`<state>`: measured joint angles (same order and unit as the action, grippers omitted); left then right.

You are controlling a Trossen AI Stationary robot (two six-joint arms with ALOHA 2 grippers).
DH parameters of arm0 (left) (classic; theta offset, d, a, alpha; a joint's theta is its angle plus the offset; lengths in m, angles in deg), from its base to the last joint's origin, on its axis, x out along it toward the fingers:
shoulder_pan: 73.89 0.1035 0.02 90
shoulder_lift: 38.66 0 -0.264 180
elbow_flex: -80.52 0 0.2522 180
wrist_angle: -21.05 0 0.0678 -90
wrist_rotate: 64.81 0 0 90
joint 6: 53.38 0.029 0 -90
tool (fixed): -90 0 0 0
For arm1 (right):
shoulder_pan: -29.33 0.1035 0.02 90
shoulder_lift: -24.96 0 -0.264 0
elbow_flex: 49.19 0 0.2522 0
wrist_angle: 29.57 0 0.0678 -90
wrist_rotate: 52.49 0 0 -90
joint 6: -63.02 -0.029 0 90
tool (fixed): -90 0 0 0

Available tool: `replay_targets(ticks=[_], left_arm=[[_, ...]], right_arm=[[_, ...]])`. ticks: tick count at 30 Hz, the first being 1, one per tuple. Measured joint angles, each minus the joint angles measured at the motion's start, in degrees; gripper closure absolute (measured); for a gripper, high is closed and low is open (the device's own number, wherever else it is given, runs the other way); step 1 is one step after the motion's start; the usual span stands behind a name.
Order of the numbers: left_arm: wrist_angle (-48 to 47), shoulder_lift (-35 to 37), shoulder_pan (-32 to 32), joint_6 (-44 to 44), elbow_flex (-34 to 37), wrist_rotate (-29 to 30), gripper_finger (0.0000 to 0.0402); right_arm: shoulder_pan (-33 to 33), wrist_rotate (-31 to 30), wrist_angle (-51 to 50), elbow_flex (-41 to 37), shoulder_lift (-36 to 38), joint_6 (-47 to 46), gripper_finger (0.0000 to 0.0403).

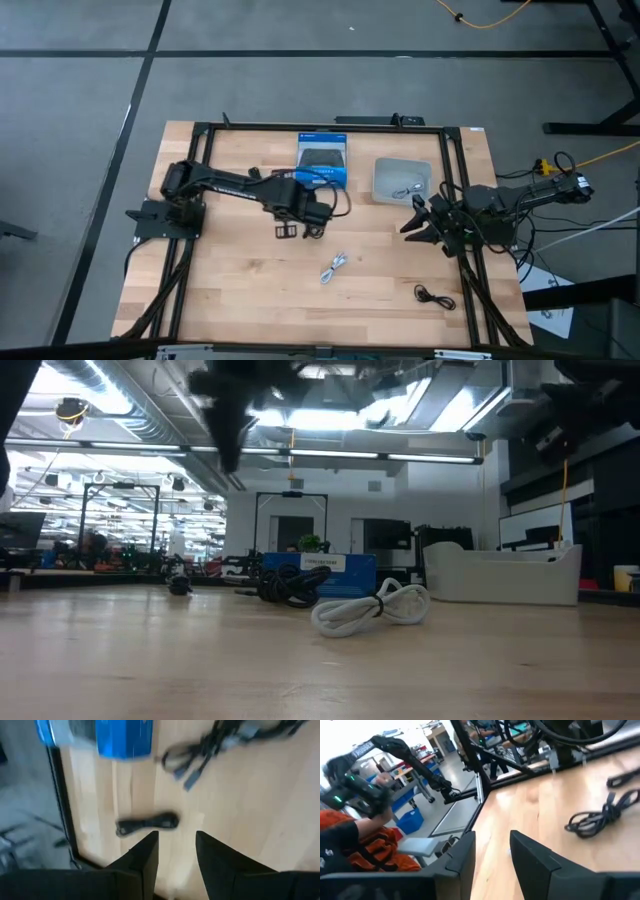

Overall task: Pick and place USB-C Cables
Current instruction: Put the top black charger cable into the gray bin

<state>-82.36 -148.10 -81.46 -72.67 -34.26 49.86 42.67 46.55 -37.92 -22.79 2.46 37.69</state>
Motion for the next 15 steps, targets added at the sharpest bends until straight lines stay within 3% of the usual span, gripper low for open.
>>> replay_targets(ticks=[6, 15], left_arm=[[3.6, 6.5, 1.3, -4.9, 16.9, -2.6, 0.0279], [25.4, 25.3, 2.7, -6.1, 38.7, -4.8, 0.0279]], right_arm=[[0.0, 0.0, -0.1, 0.0, 0.0, -4.0, 0.0277], [0.0, -0.3, -0.3, 0.0, 0.0, -4.4, 0.0277]])
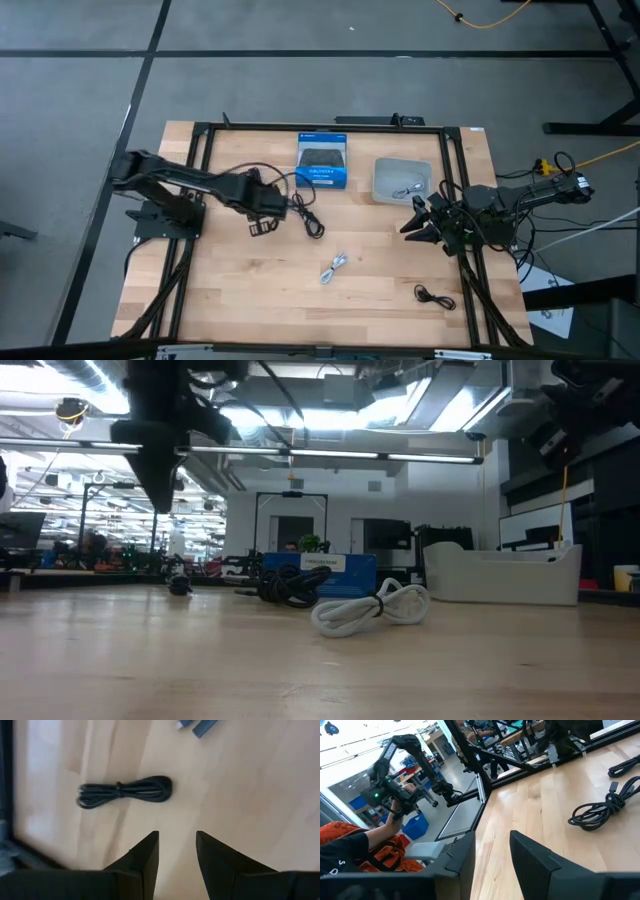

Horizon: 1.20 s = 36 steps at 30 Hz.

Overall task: Pick and place USB-C Cables
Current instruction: Put the top black charger cable into the gray bin

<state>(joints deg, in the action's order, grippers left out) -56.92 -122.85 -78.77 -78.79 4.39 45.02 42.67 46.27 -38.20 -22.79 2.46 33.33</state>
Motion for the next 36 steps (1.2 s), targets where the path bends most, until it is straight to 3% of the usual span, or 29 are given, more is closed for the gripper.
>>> replay_targets(ticks=[5, 8, 11, 15, 19, 26, 36], left_arm=[[11.1, 7.9, 2.7, -3.3, 7.0, 2.8, 0.0279], [16.1, 9.2, 6.5, -7.5, 9.7, 7.2, 0.0279], [19.1, 9.1, 11.6, -15.8, 11.5, 8.2, 0.0279], [19.7, 7.4, 16.8, -25.0, 12.4, 7.7, 0.0279], [21.1, 5.2, 19.2, -28.0, 12.5, 6.2, 0.0277], [22.8, -0.9, 19.5, -31.2, 12.6, 1.3, 0.0279], [24.3, -9.8, 19.8, -37.6, 12.6, 2.5, 0.0279]], right_arm=[[0.0, -0.1, 0.1, 0.0, 0.0, 0.0, 0.0277], [0.0, -0.2, 0.3, 0.0, 0.0, 0.0, 0.0277], [0.0, -0.2, 0.4, 0.0, 0.0, -0.1, 0.0277], [0.0, -0.2, 0.6, 0.0, 0.0, -0.1, 0.0277], [0.0, -0.2, 0.4, 0.0, 0.0, 0.0, 0.0277], [0.0, -0.2, 0.2, 0.0, 0.0, 0.0, 0.0277], [0.0, -0.2, 0.1, 0.0, 0.0, -0.1, 0.0277]])
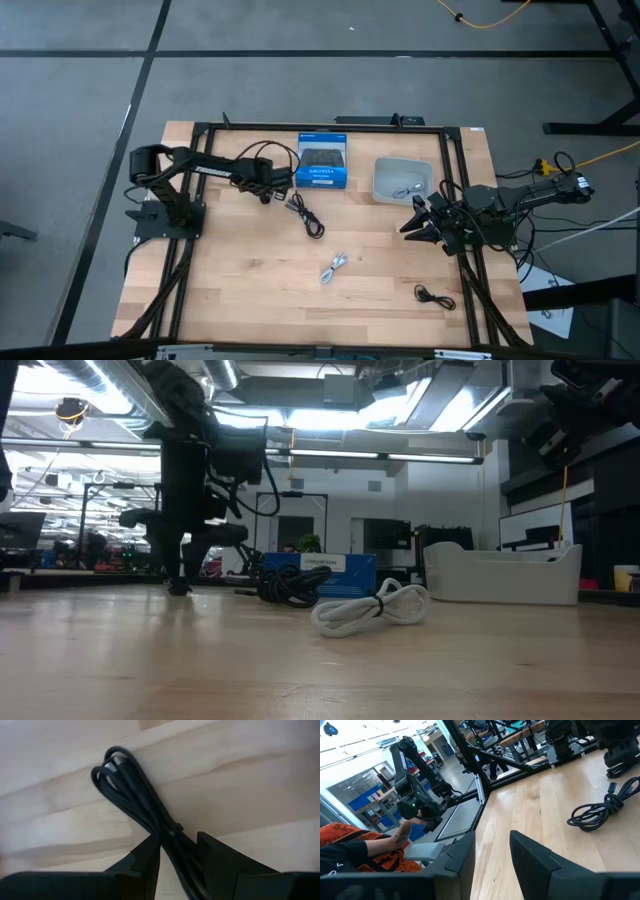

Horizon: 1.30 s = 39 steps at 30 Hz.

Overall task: Pick and place USB-C Cables
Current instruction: Put the top black charger cable into the gray bin

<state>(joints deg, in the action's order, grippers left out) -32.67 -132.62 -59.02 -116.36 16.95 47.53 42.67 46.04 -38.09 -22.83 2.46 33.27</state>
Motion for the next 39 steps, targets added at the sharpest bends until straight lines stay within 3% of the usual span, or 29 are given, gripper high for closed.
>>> replay_targets(ticks=[6, 11, 14, 19, 24, 34, 39], left_arm=[[-0.1, -1.8, 0.0, -3.0, -0.2, -1.0, 0.0279], [-0.4, -2.0, -0.6, 0.8, -0.2, -2.2, 0.0283], [-0.5, -2.0, -1.2, 4.0, -0.2, -2.2, 0.0306], [-0.7, -2.0, -2.7, 8.4, -0.1, 1.1, 0.0386], [-1.0, -0.5, -5.4, 11.1, -0.5, 4.3, 0.0401], [-1.8, 4.9, -12.3, 17.7, -14.9, 12.5, 0.0401], [-13.5, 4.9, -13.5, 15.4, -20.9, 13.4, 0.0401]], right_arm=[[0.0, 0.0, -0.2, 0.0, 0.0, -0.1, 0.0277], [0.0, 0.0, -0.3, 0.0, 0.0, -0.2, 0.0277], [0.0, 0.0, -0.4, 0.0, 0.0, -0.6, 0.0277], [0.0, 0.1, -0.4, 0.0, 0.0, -2.1, 0.0277], [0.0, 0.1, -0.4, 0.0, 0.0, -2.1, 0.0277], [0.0, 0.1, -0.4, 0.0, 0.0, -2.1, 0.0277], [0.0, 0.3, -0.4, 0.0, 0.0, -3.0, 0.0277]])
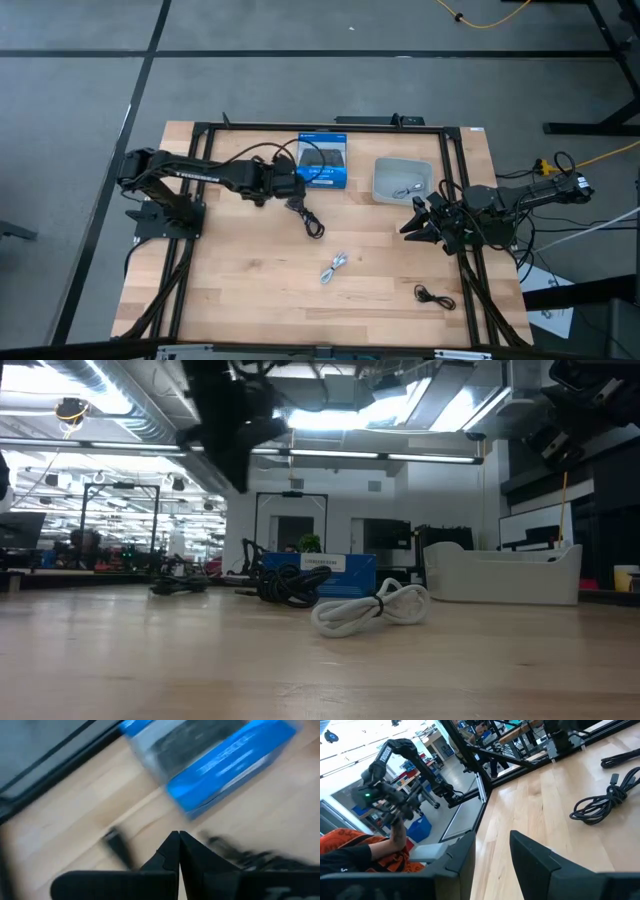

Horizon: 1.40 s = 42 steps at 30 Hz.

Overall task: Pick and place USB-C Cables
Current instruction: Put the top black charger cable into the gray bin

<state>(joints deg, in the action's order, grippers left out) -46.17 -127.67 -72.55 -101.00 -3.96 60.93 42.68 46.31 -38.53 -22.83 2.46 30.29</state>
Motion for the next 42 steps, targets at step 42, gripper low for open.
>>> replay_targets(ticks=[42], left_arm=[[-8.1, 0.0, 3.5, -16.0, 16.3, 0.8, 0.0241]], right_arm=[[0.0, 1.8, 0.0, 0.0, 0.0, 0.2, 0.0277]])
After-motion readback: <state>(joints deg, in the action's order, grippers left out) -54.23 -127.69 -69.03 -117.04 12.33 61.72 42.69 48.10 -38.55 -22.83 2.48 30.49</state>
